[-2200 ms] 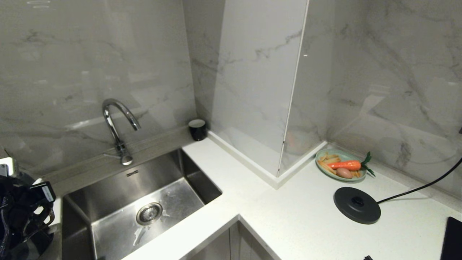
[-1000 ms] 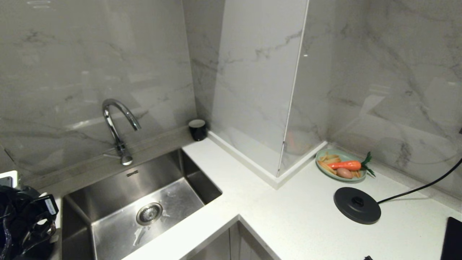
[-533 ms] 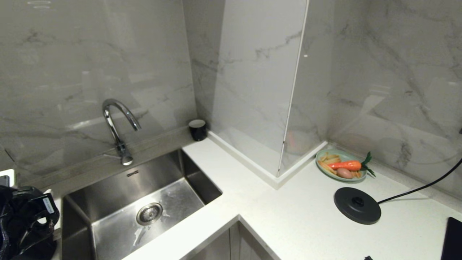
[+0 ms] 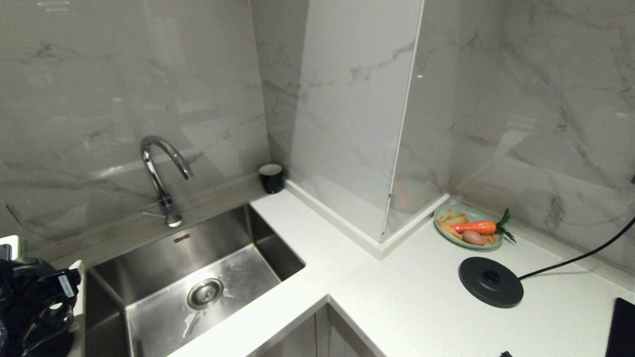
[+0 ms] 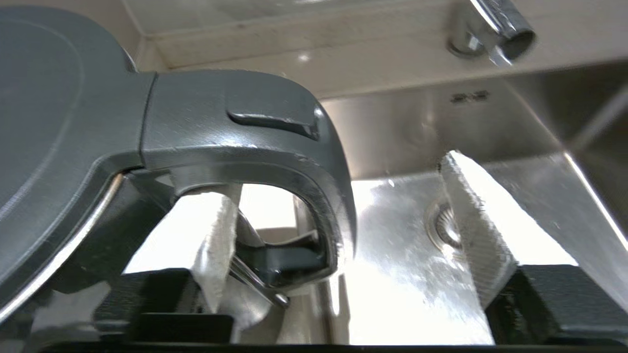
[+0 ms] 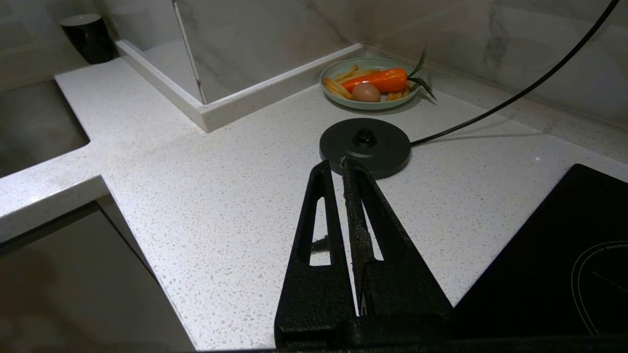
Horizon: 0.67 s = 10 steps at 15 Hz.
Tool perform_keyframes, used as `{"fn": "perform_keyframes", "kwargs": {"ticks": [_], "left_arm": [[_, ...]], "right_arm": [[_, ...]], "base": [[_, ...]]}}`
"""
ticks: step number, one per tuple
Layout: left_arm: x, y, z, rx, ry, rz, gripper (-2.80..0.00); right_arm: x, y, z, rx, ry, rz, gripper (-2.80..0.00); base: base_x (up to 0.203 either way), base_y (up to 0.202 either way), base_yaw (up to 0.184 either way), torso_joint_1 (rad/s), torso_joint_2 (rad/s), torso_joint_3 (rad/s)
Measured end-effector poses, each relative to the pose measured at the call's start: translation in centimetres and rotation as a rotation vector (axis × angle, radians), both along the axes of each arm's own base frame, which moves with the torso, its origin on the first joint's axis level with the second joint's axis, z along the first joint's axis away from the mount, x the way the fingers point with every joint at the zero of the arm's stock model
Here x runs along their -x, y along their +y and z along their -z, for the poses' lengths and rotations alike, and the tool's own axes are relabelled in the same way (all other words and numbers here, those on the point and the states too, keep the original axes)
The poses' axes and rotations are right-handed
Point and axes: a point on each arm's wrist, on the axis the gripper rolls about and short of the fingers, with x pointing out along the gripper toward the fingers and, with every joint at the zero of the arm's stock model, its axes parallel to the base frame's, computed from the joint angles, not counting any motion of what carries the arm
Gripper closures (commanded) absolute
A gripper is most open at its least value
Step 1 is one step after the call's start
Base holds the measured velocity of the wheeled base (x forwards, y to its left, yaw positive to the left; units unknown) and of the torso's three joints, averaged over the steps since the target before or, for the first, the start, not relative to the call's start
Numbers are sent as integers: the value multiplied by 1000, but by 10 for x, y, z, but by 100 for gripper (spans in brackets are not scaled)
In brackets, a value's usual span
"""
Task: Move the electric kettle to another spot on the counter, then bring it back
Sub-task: Place it by the sink
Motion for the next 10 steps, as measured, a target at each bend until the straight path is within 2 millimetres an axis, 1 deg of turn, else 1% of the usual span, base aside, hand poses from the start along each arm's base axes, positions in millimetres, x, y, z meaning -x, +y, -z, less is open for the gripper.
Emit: {"fn": "perform_keyframes", "kwargs": {"ticks": [6,10], "left_arm": [[18,-10,4,29,48,13,-280],[23,-13,5,36,61,13,-280]], "right_arm": [[0,0,0,0,0,0,0],[0,0,0,0,0,0,0]], "base": [[0,0,0,0,0,0],[0,0,0,0,0,0]]}}
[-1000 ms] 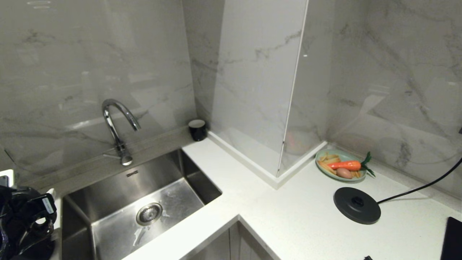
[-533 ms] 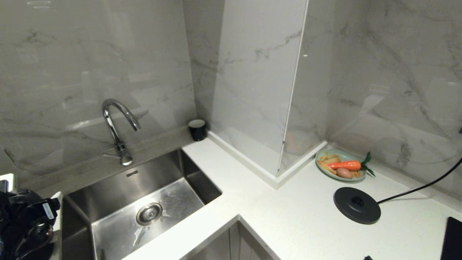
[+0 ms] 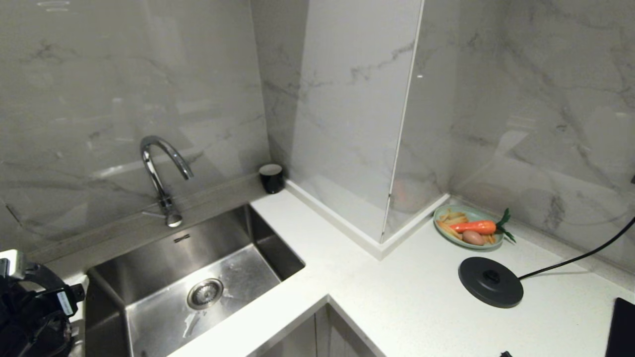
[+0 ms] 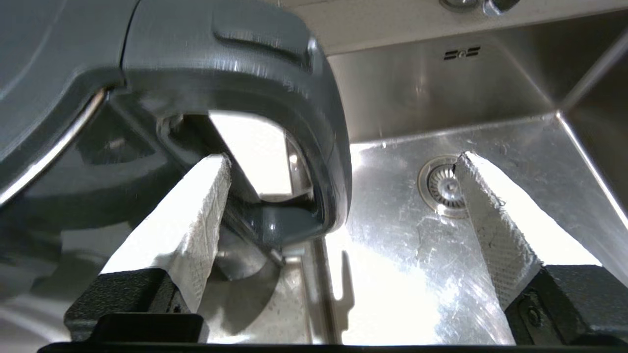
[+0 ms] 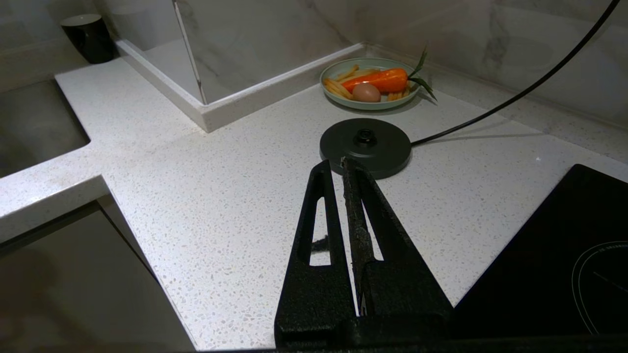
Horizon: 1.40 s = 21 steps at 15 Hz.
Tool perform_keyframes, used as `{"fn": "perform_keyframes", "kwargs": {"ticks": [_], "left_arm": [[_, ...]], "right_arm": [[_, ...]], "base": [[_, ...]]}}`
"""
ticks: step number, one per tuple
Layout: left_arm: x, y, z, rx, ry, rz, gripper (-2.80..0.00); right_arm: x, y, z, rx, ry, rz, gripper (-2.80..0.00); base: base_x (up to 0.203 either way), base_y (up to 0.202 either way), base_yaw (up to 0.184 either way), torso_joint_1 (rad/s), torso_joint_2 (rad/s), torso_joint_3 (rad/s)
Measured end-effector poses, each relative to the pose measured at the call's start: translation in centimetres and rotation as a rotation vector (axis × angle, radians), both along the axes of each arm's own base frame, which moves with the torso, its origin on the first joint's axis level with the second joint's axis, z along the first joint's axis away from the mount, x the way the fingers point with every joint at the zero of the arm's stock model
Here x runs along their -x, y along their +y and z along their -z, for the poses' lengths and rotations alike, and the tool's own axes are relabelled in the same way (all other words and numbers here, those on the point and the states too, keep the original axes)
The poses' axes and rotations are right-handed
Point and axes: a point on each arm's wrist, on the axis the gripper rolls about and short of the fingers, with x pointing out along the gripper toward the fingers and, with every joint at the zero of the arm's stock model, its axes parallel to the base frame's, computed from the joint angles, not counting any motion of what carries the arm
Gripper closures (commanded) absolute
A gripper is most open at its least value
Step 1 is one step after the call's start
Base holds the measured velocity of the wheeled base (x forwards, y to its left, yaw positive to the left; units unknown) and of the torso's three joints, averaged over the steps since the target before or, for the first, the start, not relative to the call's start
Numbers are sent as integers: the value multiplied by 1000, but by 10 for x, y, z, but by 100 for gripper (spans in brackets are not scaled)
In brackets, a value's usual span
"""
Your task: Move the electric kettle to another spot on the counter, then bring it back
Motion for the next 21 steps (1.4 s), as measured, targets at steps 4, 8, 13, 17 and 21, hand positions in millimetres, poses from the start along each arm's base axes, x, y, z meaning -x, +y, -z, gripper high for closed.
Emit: {"fn": "perform_keyframes", "kwargs": {"ticks": [4,8,13,17,21], "left_arm": [[-2,1,7,21,24,-7,-280],[-1,1,13,40,46,-12,-280],[10,-5,14,56,72,-6,-280],[12,-6,8,43,48,-5,-280],[15,-8,-2,20,11,-3,-280]], "right_arm": [[0,0,0,0,0,0,0],[0,0,0,0,0,1,0],[0,0,0,0,0,1,0],[0,0,0,0,0,0,0],[0,0,0,0,0,0,0]], "base": [[0,0,0,0,0,0],[0,0,0,0,0,0],[0,0,0,0,0,0],[0,0,0,0,0,0],[0,0,0,0,0,0]]}}
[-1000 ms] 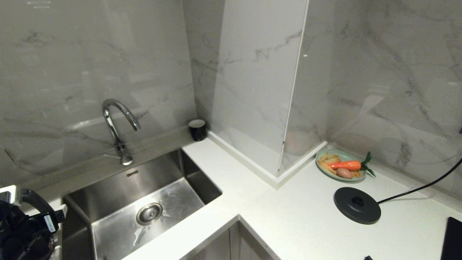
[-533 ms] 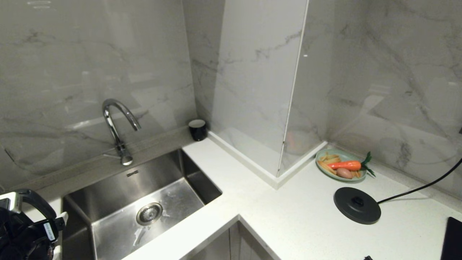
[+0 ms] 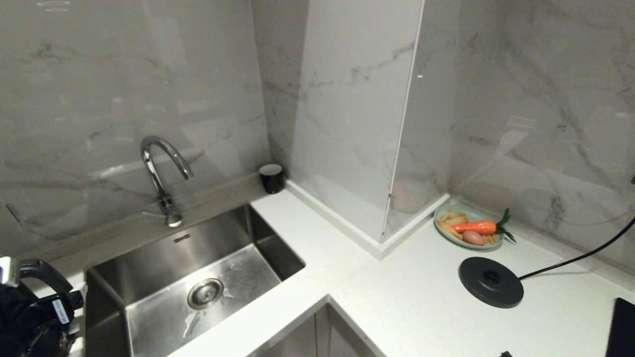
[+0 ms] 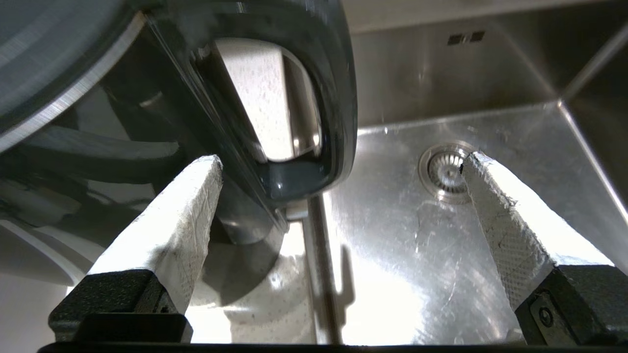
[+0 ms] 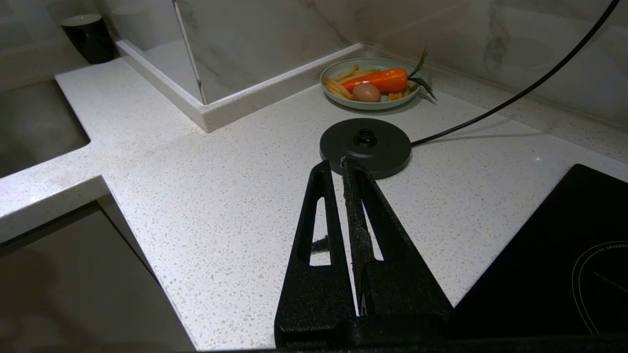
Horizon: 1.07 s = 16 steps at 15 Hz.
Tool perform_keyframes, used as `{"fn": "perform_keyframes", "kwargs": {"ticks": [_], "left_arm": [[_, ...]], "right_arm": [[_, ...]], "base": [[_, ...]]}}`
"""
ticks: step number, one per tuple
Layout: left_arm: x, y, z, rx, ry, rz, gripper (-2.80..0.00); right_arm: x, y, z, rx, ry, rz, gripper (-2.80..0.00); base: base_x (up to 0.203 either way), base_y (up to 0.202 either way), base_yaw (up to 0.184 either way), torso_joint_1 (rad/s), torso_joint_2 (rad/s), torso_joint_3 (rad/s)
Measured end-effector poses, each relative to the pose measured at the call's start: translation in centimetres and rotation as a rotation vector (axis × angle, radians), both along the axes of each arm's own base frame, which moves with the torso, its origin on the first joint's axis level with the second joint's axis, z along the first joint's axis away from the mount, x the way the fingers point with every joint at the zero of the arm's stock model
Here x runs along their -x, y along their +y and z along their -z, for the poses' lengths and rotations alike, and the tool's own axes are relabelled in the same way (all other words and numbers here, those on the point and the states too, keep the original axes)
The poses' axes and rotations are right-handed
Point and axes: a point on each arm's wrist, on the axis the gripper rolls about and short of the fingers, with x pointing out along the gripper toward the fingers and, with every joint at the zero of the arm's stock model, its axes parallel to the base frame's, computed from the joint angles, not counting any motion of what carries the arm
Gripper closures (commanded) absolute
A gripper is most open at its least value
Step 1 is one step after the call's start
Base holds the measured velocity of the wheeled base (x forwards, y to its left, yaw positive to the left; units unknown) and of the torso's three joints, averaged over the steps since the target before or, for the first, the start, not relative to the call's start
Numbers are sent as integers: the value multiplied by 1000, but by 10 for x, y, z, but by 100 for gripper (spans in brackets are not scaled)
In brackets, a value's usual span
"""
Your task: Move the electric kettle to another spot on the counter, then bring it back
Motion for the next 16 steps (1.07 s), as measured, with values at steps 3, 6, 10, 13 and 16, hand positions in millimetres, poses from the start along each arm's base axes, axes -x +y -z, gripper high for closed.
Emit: {"fn": "perform_keyframes", "kwargs": {"ticks": [3,6,10,13,16], "left_arm": [[4,-2,-8,-13,-22,4,-280],[9,-6,-15,-16,-27,9,-280],[24,-16,-24,25,-3,71,-280],[40,-26,-33,50,3,117,-280],[55,-36,-44,52,-43,191,-280]], "right_arm": [[0,0,0,0,0,0,0],[0,0,0,1,0,0,0],[0,0,0,0,0,0,0],[0,0,0,0,0,0,0],[0,0,0,0,0,0,0]], "base": [[0,0,0,0,0,0],[0,0,0,0,0,0],[0,0,0,0,0,0],[0,0,0,0,0,0],[0,0,0,0,0,0]]}}
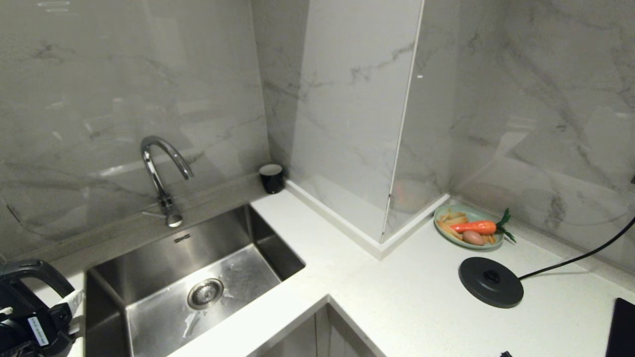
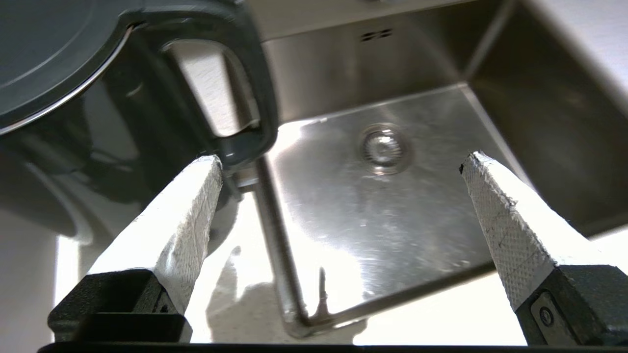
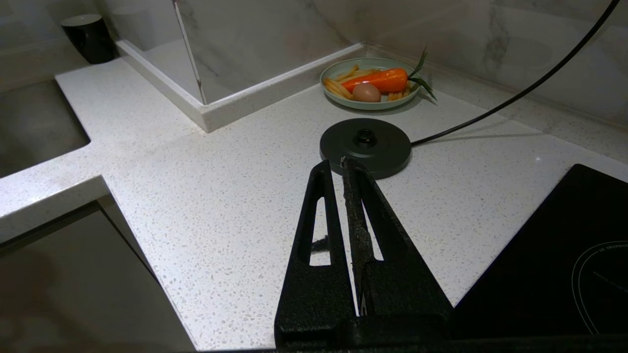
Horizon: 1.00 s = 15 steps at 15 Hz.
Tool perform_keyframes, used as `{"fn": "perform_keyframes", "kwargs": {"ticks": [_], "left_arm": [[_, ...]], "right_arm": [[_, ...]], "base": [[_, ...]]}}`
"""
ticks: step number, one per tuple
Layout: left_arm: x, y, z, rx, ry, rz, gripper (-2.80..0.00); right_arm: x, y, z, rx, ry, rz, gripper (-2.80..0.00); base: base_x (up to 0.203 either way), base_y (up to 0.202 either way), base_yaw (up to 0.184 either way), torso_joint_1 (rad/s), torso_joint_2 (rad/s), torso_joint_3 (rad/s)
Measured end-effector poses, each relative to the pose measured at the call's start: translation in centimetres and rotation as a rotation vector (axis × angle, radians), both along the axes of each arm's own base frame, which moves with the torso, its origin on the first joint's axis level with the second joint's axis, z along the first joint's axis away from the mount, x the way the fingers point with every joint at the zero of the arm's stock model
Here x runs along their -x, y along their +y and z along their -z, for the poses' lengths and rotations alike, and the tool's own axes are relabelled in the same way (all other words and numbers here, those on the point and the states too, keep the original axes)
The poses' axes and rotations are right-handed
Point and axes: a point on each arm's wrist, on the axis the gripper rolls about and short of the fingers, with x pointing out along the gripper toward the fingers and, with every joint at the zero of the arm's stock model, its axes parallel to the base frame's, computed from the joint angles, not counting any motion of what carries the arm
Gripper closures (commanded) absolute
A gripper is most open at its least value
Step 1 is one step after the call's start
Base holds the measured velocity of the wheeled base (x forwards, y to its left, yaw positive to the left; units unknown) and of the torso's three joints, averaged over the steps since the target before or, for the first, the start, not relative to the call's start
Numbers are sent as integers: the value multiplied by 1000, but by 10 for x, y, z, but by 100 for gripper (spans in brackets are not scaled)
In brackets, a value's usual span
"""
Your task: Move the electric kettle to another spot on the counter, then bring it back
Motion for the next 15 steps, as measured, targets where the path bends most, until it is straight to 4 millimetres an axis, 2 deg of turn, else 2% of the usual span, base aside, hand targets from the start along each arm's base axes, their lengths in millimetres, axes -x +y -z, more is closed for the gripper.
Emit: {"fn": "perform_keyframes", "kwargs": {"ticks": [4,7,11,15], "left_arm": [[29,-20,-16,4,-82,145,-280],[57,-39,-39,-2,-154,274,-280],[112,-71,-65,38,-185,505,-280],[151,-83,-75,85,-152,678,-280]], "right_arm": [[0,0,0,0,0,0,0],[0,0,0,0,0,0,0],[0,0,0,0,0,0,0],[0,0,0,0,0,0,0]], "base": [[0,0,0,0,0,0],[0,0,0,0,0,0],[0,0,0,0,0,0],[0,0,0,0,0,0]]}}
